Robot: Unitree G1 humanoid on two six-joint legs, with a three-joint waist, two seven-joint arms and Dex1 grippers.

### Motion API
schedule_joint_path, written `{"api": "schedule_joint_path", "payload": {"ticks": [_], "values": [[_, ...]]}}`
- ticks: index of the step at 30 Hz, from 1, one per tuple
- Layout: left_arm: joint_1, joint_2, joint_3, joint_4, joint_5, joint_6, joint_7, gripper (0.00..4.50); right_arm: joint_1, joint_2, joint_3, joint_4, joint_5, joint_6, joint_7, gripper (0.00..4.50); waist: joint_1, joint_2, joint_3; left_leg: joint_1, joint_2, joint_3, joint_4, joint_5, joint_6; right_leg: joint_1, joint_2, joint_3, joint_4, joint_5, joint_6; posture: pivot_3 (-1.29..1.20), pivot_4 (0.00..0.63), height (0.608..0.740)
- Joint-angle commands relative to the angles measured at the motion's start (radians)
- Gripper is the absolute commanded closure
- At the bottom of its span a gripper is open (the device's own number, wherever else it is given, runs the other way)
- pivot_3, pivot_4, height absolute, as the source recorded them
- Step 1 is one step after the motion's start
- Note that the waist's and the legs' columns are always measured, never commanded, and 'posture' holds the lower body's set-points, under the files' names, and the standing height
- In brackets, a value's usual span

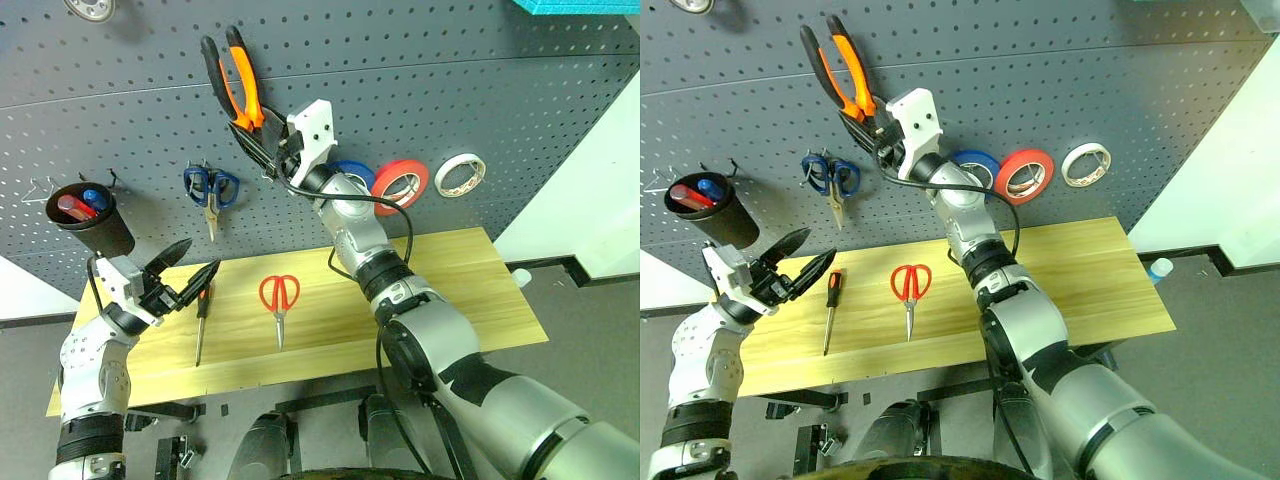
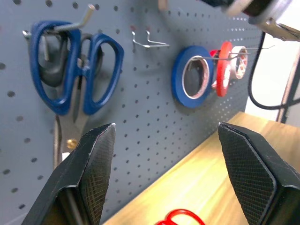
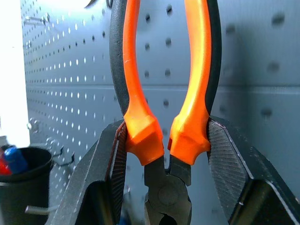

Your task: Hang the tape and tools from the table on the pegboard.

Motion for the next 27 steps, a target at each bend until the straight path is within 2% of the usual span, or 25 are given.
{"api": "schedule_joint_path", "payload": {"ticks": [1, 9, 27], "values": [[0.010, 0.003, -0.002, -0.044, -0.012, 0.002, -0.008, 0.87, -0.057, 0.015, -0.012, 0.052, -0.038, -0.121, -0.057, 2.39, 0.000, 0.000, 0.000, 0.000, 0.000, 0.000, 0.000, 0.000, 0.000, 0.000, 0.000, 0.000, 0.000, 0.000, 0.000, 0.00, 0.077, 0.740], [0.053, -0.004, -0.008, -0.104, -0.018, 0.018, 0.001, 0.87, -0.077, 0.009, -0.003, 0.184, -0.143, -0.227, -0.221, 2.39, 0.002, 0.000, 0.000, 0.000, 0.000, 0.000, 0.000, 0.000, -0.001, 0.000, 0.000, 0.000, 0.001, 0.000, 0.000, 0.04, 0.094, 0.740], [0.307, -0.007, 0.016, -0.408, -0.081, 0.112, 0.092, 0.87, -0.062, 0.020, -0.030, 0.201, -0.147, -0.347, -0.193, 2.39, 0.008, 0.000, 0.015, 0.004, 0.003, 0.000, 0.000, 0.000, 0.000, 0.003, 0.003, 0.000, 0.002, -0.002, -0.004, 0.11, 0.171, 0.740]]}}
